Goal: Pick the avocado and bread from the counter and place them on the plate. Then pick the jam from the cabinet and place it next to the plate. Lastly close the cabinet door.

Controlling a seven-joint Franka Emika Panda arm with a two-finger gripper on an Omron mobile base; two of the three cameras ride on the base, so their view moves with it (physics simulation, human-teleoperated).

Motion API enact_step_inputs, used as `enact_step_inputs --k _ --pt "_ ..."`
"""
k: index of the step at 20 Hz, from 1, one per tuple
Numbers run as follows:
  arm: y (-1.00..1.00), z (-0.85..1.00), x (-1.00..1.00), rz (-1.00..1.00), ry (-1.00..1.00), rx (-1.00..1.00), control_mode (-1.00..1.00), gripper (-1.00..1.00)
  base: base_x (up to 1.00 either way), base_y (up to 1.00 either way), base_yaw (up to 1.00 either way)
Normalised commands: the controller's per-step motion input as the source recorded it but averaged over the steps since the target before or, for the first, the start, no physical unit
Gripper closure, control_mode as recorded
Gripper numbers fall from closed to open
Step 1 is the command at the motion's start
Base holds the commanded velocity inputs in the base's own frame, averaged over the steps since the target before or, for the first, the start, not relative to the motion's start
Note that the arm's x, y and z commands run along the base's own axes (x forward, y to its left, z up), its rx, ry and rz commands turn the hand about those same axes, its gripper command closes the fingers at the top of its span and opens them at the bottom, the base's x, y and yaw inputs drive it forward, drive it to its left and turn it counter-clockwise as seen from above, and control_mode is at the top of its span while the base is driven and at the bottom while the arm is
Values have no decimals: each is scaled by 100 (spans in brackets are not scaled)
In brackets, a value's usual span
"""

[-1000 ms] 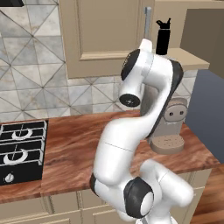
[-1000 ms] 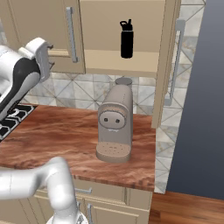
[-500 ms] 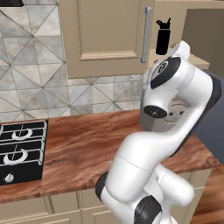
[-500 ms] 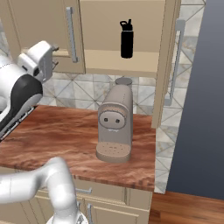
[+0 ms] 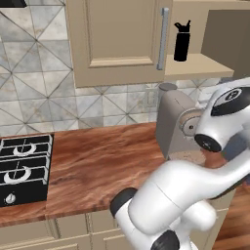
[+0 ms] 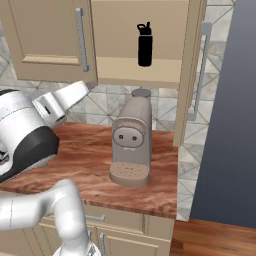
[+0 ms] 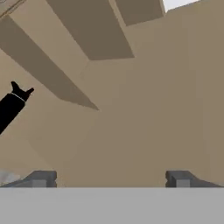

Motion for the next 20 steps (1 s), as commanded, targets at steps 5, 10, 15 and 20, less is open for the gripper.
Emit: enact_step_inputs --k 5,10,15,20 --pt "-53 0 -100 -13 -2 36 -100 -100 0 0 0" --pt "-42 0 -100 -10 -14 30 -100 -100 0 0 0" --pt "-32 2 -100 -2 -32 22 -100 -100 0 0 0" --pt "-18 12 -100 0 -30 12 -100 -100 0 0 0"
